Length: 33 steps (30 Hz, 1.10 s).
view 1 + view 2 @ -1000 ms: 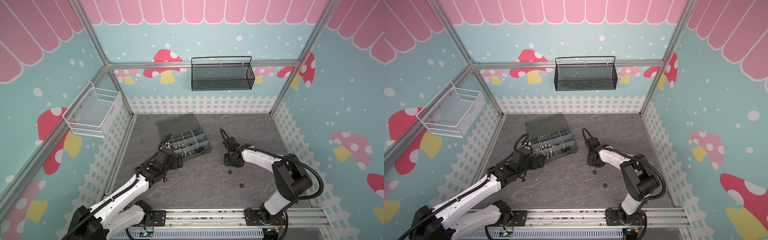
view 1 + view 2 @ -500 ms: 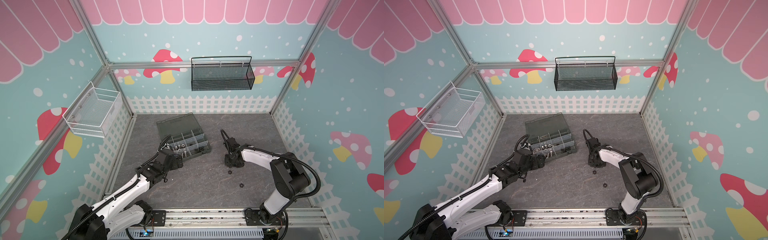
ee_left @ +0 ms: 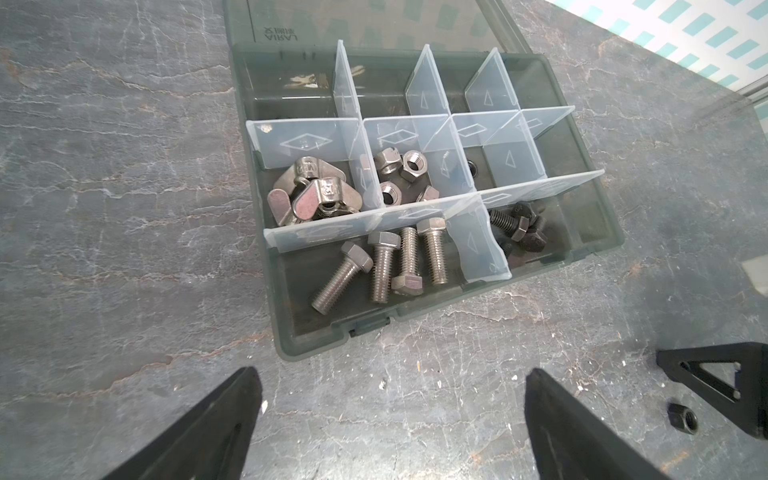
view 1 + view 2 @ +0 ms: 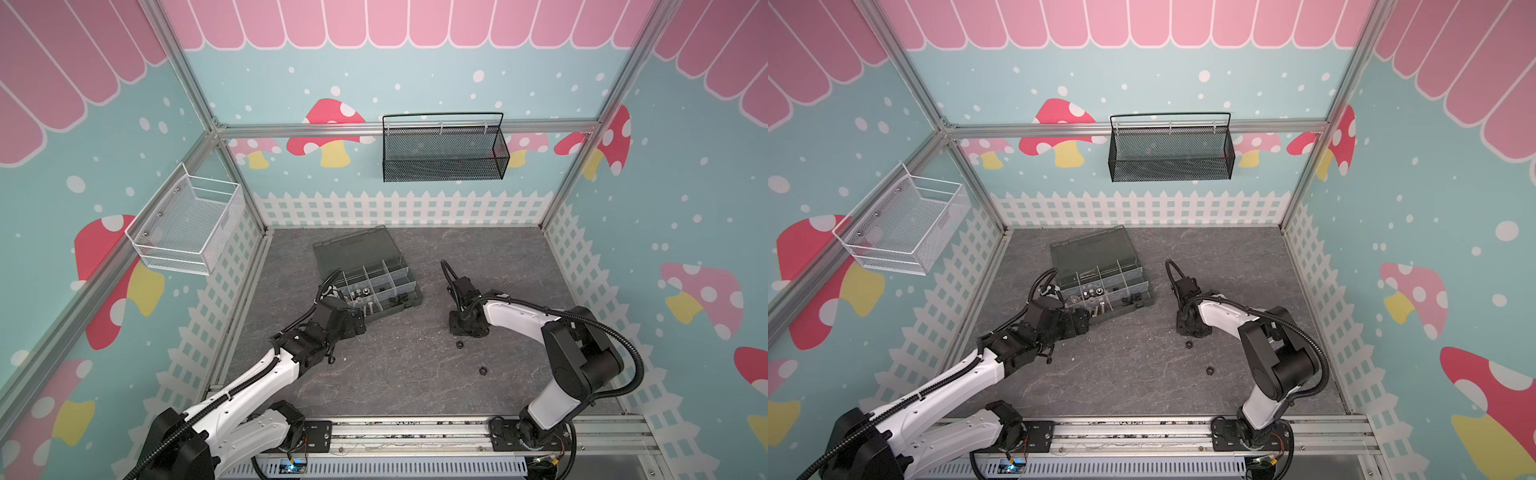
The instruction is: Sort the screws and nuts into containers
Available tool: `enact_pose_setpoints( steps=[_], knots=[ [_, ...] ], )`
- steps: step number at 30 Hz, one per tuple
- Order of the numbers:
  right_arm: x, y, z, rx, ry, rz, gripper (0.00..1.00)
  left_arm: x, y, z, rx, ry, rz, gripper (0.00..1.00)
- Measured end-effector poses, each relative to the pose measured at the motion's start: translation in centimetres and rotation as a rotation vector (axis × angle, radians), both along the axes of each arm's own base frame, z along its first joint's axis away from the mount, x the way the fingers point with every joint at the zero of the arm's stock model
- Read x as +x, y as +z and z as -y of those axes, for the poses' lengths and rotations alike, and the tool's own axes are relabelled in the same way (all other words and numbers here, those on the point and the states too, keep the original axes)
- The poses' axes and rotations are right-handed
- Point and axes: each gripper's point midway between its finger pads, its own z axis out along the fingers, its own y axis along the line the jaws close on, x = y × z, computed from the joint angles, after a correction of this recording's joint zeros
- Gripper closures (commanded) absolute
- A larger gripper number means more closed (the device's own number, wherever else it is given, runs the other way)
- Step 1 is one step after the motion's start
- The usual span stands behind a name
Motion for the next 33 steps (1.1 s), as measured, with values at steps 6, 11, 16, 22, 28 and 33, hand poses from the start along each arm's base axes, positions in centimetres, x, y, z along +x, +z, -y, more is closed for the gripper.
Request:
enact_pose_setpoints(
  steps=[6,11,16,22,28,33],
  knots=[
    [-0.23,-0.02,-0.44,-0.002,0.017,-0.002,0.66,0.05,-0.01,0.00,-0.001,0.001,0.001,0.01],
    [-0.35,-0.01,-0.66,-0.018,0.018,-0.005,0.64,0.10,-0.01,-0.10,-0.001,0.005,0.001,0.01],
    [-0.41,-0.01,-0.48,-0.028,-0.006,-0.003,0.62,0.11,0.00,-0.11,-0.001,0.005,0.001,0.01],
    [-0.41,-0.04,-0.45,-0.023,-0.035,-0.003,0.66,0.10,-0.02,-0.06,-0.003,0.003,-0.001,0.01],
    [-0.46,-0.05,-0.67,-0.002,-0.048,0.004,0.77,0.14,-0.12,0.11,-0.008,-0.003,-0.004,0.00],
    [-0.54,-0.01,-0.76,0.008,-0.046,0.007,0.83,0.14,-0.12,0.13,-0.010,-0.004,-0.004,0.00]
  ],
)
